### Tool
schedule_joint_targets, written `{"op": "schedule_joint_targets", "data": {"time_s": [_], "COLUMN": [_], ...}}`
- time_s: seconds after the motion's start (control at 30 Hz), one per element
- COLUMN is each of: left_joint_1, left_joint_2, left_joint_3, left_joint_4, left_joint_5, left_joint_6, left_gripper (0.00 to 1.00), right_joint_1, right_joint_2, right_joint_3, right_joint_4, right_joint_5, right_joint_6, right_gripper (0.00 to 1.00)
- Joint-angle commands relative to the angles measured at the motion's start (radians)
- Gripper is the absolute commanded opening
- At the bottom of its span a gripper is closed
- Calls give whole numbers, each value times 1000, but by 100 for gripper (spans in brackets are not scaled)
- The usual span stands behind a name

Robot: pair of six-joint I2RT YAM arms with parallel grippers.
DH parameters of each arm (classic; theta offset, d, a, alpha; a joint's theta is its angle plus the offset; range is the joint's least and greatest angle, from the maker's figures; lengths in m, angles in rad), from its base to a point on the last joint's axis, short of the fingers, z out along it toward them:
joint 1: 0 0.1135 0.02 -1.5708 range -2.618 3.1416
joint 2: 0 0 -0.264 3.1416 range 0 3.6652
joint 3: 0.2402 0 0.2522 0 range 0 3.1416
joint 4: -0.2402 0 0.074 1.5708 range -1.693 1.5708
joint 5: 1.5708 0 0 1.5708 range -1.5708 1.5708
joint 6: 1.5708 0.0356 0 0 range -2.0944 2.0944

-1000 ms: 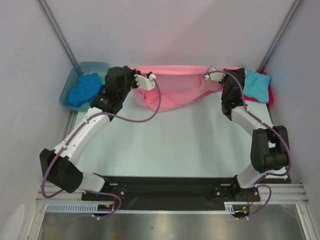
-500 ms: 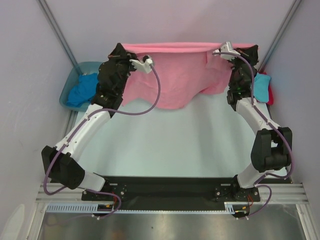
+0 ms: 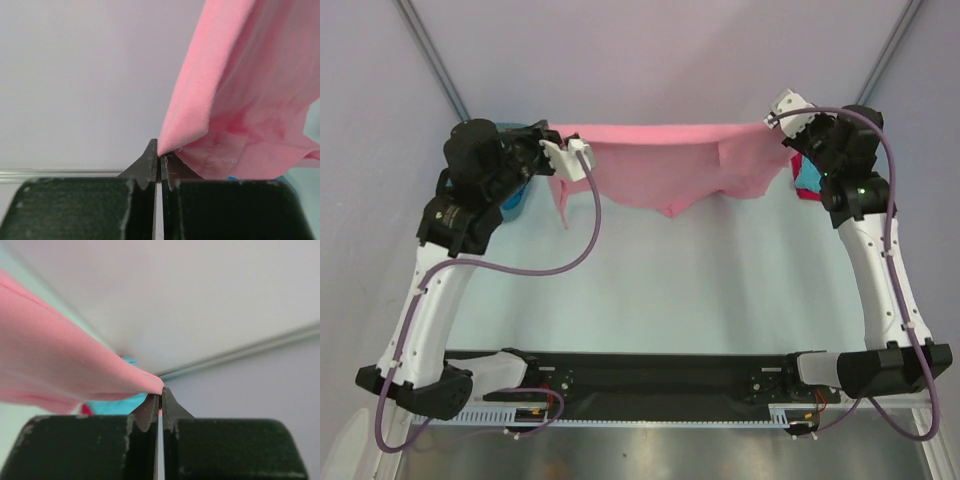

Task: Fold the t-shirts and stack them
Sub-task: Flatten the tshirt out

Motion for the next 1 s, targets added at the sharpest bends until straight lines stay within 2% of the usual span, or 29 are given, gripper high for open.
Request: {"op": "schedule_joint_targets", "data": {"time_s": [0.0, 0.07, 0.13, 0.37, 0.43, 0.5, 0.53, 0.57, 0.63, 0.67, 0.7, 0.73, 0.77, 0.8, 0.87, 0.9, 0.93, 0.97], "left_joint_1": [18, 13, 12, 12, 12, 10, 10, 21, 27, 47, 61, 73, 100, 116, 143, 148, 150, 150], "left_joint_2": [-31, -36, -47, -39, -16, -4, 14, 30, 120, 172, 221, 275, 404, 463, 618, 655, 680, 692], "left_joint_3": [138, 201, 215, 215, 150, 59, -34, -85, -197, -208, -208, -164, -135, -94, 89, 165, 312, 374], "left_joint_4": [-358, -485, -516, -449, -415, -216, -120, 123, 389, 656, 776, 897, 1202, 1338, 1584, 1610, 1613, 1593], "left_joint_5": [110, 135, 141, 146, 101, -16, -70, -221, -358, -479, -523, -587, -627, -666, -654, -645, -634, -626], "left_joint_6": [-41, -55, -66, -96, -81, -96, -112, -119, -84, -40, -18, 14, 117, 176, 322, 347, 359, 353], "left_gripper": [0, 0, 0, 0, 0, 0, 0, 0, 0, 0, 0, 1, 0, 0, 0, 1, 0, 0], "right_joint_1": [16, 25, 25, 25, 59, 92, 105, 109, 103, 102, 97, 91, 85, 80, 76, 73, 71, 68], "right_joint_2": [-29, -36, -56, -62, -36, -24, -16, 8, 46, 112, 149, 199, 284, 331, 404, 456, 467, 475], "right_joint_3": [156, 190, 218, 216, 151, 60, 22, -65, -132, -171, -166, -155, -103, -68, 35, 148, 213, 262], "right_joint_4": [-641, -770, -786, -544, -441, -287, -207, -21, 184, 448, 551, 764, 856, 941, 1134, 1154, 1155, 1138], "right_joint_5": [-195, -223, -226, -186, -104, 8, 111, 157, 260, 296, 322, 384, 406, 423, 461, 471, 484, 488], "right_joint_6": [34, 23, 39, 151, 145, 114, 94, 73, 8, -48, -68, -99, -131, -163, -262, -282, -285, -277], "right_gripper": [0, 0, 0, 0, 0, 0, 0, 0, 0, 0, 0, 0, 0, 0, 0, 0, 0, 0]}}
